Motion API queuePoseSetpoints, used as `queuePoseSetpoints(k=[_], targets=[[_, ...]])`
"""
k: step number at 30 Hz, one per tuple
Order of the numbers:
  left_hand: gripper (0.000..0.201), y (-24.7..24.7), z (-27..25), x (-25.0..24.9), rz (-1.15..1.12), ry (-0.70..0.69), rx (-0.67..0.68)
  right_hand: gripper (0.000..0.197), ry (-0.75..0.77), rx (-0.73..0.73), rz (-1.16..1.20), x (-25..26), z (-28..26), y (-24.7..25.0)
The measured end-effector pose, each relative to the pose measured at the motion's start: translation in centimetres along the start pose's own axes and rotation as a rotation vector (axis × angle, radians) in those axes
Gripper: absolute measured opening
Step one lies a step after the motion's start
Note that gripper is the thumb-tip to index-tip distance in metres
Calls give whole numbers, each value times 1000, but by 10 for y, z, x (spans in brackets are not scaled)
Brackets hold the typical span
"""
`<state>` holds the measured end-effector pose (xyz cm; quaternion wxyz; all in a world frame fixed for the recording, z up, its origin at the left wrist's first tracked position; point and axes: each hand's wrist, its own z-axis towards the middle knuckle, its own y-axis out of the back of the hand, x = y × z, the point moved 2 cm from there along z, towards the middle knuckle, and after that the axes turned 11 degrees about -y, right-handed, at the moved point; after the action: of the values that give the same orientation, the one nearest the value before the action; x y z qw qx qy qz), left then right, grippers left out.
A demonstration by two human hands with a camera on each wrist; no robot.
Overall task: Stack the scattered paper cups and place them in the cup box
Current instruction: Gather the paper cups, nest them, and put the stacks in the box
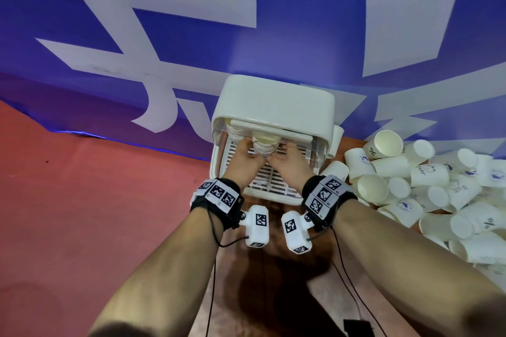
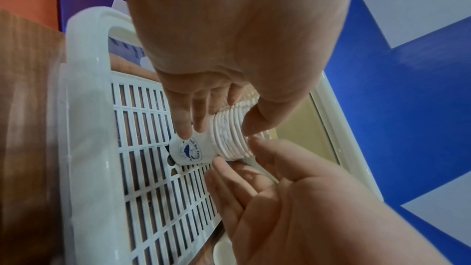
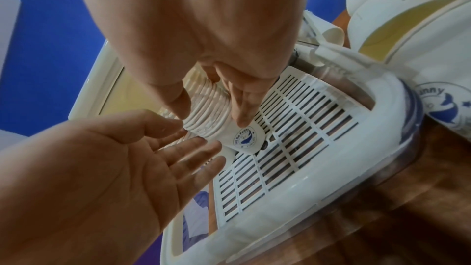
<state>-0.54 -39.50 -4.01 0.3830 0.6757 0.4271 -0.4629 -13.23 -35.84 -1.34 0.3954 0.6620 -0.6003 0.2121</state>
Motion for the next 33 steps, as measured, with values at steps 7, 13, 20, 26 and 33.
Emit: queuePoseSetpoints(k=[7,13,20,26,33], targets=[[51,2,-11,-6,58,-21,-5,54,-27,24,17,-12,8,1],[47,6,-34,-5,180,-9,-74,59,-54,-49,-119,-25,-10,14],[33,-14,-67,-25,239,-66,-127,31,49,-37,-114,-33,-52,49],[29,-57,-99,-46,296,-116,-104,21,117,-42,-109,-52,-98,92],[26,-152,-138,-67,288,-160,-34,23,78,-91,-77,-94,-156,178]])
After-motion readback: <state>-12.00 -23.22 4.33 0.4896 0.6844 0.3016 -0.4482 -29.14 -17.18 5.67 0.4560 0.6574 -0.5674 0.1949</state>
